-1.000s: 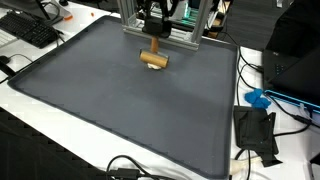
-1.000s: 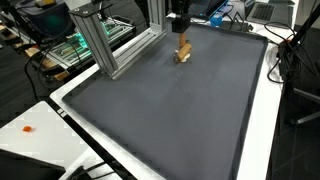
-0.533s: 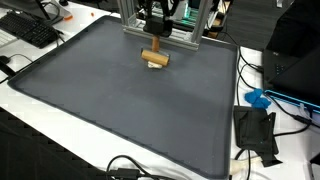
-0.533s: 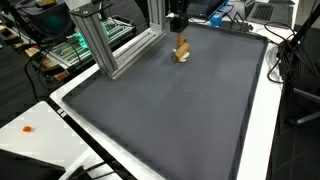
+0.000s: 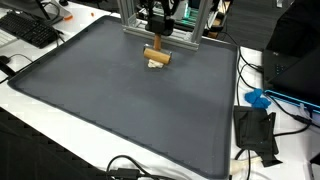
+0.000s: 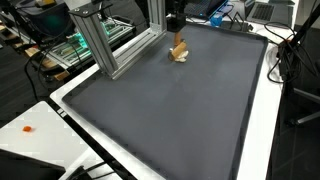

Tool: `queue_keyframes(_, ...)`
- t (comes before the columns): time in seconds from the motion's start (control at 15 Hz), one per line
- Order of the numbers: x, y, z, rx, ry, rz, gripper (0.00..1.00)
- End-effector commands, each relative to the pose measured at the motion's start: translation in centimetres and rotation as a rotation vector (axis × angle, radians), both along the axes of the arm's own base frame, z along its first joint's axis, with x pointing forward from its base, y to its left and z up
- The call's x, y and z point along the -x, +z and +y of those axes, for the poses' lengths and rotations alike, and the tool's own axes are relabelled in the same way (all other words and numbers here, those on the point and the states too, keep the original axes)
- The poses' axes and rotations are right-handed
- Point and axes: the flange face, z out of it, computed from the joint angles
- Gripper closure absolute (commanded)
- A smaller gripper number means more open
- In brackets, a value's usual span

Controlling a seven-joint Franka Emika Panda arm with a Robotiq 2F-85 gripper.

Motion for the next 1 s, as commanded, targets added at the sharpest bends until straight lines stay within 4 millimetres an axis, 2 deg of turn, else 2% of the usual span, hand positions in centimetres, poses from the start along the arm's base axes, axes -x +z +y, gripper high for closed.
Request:
queue_keyframes(0.0, 1.1, -1.3, -0.2, -0.004, -0.128, -0.026, 0.72)
queue_keyframes(0.4, 1.4, -3.0, -0.2, -0.039, -0.33, -0.096, 0.72)
queue_keyframes(0.73, 1.6, -3.2, -0.1, -0.04, -0.4, -0.092, 0.72)
queue_keyframes(0.8, 1.5, -3.1, 0.0, -0.04, -0.404, -0.094, 0.22)
queue_keyframes(0.87, 1.5, -3.0, 0.1, -0.037, -0.405, -0.1, 0.72)
queue_keyframes(0.93, 1.5, -3.0, 0.2, -0.034, -0.405, -0.097, 0.69)
